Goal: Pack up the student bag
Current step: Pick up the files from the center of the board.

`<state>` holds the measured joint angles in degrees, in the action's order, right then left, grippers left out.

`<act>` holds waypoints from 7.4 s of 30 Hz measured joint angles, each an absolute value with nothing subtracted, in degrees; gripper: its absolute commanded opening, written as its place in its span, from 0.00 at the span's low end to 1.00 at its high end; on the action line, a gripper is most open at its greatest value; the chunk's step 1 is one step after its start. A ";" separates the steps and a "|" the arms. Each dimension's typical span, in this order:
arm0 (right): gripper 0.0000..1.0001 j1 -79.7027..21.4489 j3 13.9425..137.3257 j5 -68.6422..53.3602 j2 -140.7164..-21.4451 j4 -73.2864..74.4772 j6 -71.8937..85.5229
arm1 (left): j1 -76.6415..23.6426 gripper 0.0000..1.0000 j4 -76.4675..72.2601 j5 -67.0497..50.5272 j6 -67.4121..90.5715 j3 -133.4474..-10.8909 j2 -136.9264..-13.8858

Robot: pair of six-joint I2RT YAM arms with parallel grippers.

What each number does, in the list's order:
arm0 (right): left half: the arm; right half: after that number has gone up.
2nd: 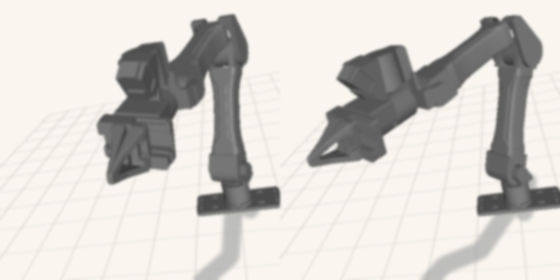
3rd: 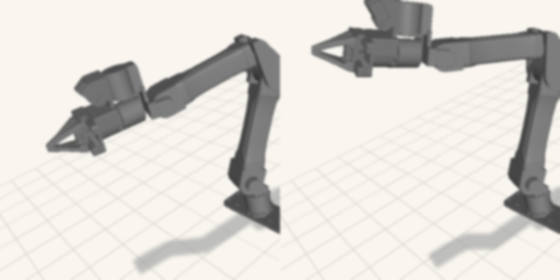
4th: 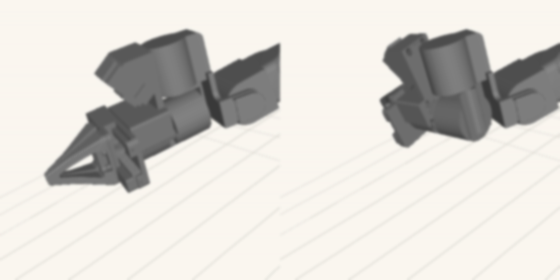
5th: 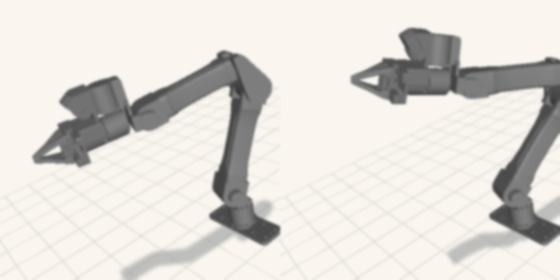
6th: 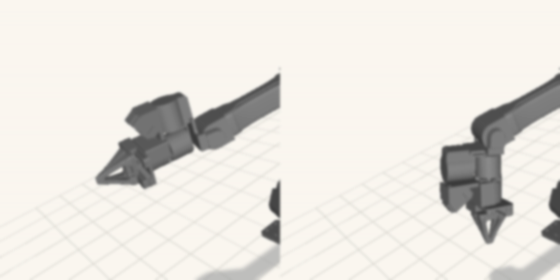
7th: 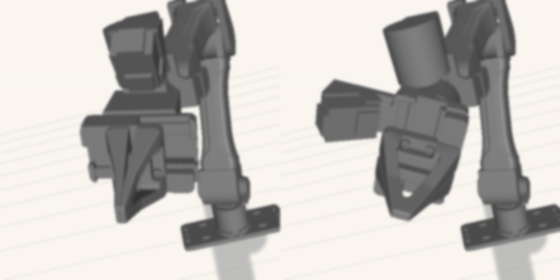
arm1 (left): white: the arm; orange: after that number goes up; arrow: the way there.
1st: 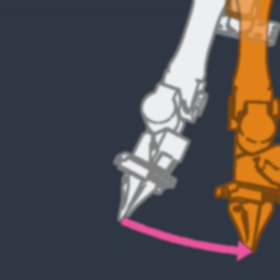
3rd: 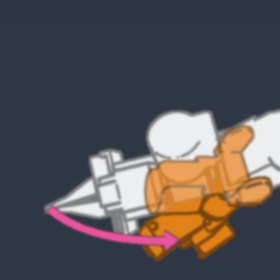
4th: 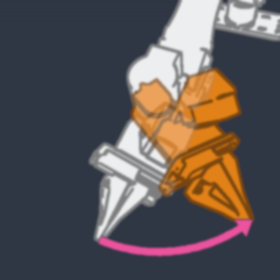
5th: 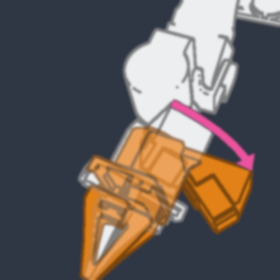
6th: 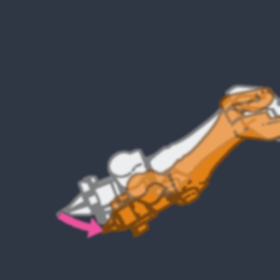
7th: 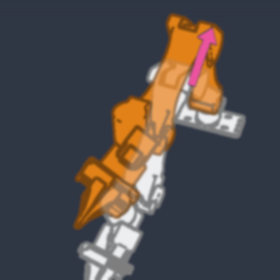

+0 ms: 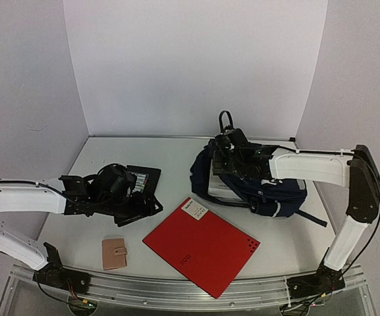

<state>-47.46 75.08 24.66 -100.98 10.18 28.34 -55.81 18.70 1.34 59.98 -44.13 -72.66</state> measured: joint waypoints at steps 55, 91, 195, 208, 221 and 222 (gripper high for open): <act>0.49 -58.92 31.05 -2.56 -78.14 12.16 68.16 | -47.54 0.95 7.43 -16.08 47.43 -47.15 -95.24; 0.26 -50.87 21.37 -14.01 -87.76 -31.98 63.15 | -45.91 0.90 15.09 -10.41 50.96 -39.75 -85.47; 0.00 -51.16 60.75 -29.45 -68.51 20.47 22.34 | -46.04 0.24 42.15 -55.94 -16.60 -91.34 -100.71; 0.47 -52.05 62.70 -14.04 -72.81 20.81 23.89 | -44.98 0.00 38.82 -56.08 -10.59 -85.82 -99.14; 0.98 -51.09 59.24 -3.28 -67.52 9.73 34.59 | -44.54 0.00 18.79 -27.46 17.55 -68.69 -77.93; 0.98 -51.09 57.64 -3.13 -66.79 7.83 36.07 | -44.45 0.00 17.11 -23.80 20.11 -67.97 -76.72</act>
